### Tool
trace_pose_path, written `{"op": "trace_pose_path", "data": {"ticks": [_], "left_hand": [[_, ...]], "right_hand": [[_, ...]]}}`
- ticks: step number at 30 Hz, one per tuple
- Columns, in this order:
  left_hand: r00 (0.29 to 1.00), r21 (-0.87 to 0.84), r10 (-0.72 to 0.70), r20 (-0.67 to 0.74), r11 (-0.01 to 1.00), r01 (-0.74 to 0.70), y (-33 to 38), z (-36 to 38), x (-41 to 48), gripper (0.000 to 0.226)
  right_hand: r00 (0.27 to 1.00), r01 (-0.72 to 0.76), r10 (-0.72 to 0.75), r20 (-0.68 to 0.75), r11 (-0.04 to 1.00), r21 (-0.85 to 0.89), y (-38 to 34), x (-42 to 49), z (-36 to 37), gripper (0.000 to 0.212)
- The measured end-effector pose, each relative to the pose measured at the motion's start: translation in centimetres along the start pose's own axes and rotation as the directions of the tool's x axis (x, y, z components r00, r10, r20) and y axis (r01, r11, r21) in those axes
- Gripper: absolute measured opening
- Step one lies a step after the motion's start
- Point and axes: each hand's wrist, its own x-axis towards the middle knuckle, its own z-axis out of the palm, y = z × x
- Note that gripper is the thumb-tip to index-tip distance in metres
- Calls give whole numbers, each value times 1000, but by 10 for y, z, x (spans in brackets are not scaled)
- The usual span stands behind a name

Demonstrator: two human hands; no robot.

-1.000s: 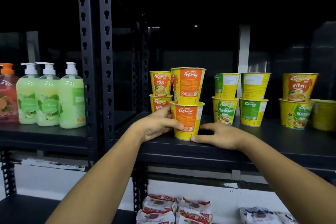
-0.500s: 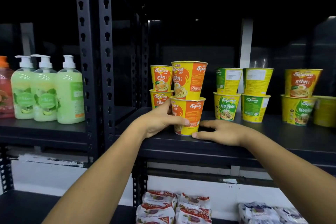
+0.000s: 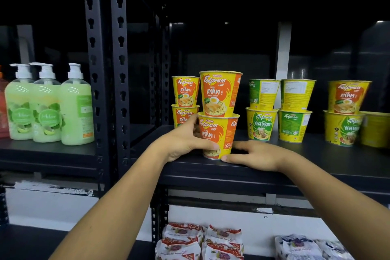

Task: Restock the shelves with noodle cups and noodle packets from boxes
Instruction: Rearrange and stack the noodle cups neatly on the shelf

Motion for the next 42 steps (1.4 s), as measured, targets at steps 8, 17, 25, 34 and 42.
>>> {"op": "trace_pose_path", "data": {"ticks": [8, 17, 25, 34, 42], "left_hand": [[1000, -46, 19, 19, 999, -18, 1, 0, -3, 82], [999, 39, 34, -3, 999, -34, 4, 3, -5, 90], [1000, 24, 9, 10, 1000, -9, 2, 0, -6, 90], [1000, -18, -5, 2, 1000, 5, 2, -1, -8, 89], [1000, -58, -12, 10, 998, 13, 5, 0, -7, 90]], "right_hand": [[1000, 3, -3, -2, 1000, -1, -1, 0, 0, 79], [1000, -6, 6, -1, 1000, -11, -2, 0, 0, 85], [1000, 4, -4, -18, 1000, 11, 2, 2, 1, 86], [987, 10, 34, -156, 961, 275, 12, 2, -1, 61], [837, 229, 170, -520, 754, 615, 17, 6, -7, 29]]}}
